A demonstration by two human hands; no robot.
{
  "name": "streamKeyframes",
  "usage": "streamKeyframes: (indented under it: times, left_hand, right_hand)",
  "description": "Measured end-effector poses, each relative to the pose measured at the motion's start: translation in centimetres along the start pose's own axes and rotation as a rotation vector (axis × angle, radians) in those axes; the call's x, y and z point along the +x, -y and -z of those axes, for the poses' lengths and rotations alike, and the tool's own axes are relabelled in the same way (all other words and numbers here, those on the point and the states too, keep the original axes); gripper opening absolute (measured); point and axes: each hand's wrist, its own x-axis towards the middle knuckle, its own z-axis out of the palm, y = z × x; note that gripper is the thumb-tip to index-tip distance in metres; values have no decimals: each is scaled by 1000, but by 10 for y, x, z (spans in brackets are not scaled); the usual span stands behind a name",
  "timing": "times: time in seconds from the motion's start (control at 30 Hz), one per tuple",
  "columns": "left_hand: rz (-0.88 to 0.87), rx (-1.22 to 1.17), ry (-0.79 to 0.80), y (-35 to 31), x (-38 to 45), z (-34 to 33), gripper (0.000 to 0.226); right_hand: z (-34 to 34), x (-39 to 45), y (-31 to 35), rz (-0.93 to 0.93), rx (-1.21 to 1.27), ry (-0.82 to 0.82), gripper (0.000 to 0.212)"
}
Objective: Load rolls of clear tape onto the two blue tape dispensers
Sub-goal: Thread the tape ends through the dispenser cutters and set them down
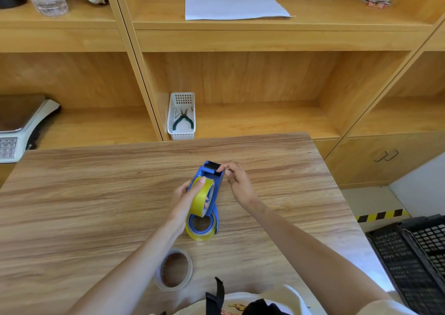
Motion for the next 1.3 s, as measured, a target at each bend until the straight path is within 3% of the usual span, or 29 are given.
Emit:
streamKeyframes:
  times: [0.23,0.4,0.53,0.67,0.73,0.87,1.0,1.1,1.2,1.3]
  left_hand:
    - [3,47,-95,5,0,2,56]
    - [-7,72,-147,6,-1,2,48]
    - [-29,99,-164,7,-1,5,52]
    - [-41,105,-155,9,1,6,56]
    - [-29,118,-126,10,2,6,59]
    - [-6,79,-21,9,-1,0,24]
    - [-4,141,75,17,1,-2,15]
    - [10,195,118,16,-2,-3,28]
    - [32,206,225,21,0,1,70]
    - [45,224,341,23,-3,7,69]
  right_hand:
    - [10,-4,24,-32,-192,90,30]
    - [12,-5,31,111,-500,235,30]
    - [11,-5,32,133,-520,210,24]
    - [6,-6,35,35,-471,154,17]
    - [3,-6,32,-14,-431,140,11]
    - [4,-1,25,-147,-355,147,12]
    - [9,5,23,-308,-344,173,21]
    - [12,8,21,-365,-387,137,11]
    - [18,12,21,-405,-391,95,13]
    - [20,16,19,-449,-406,93,14]
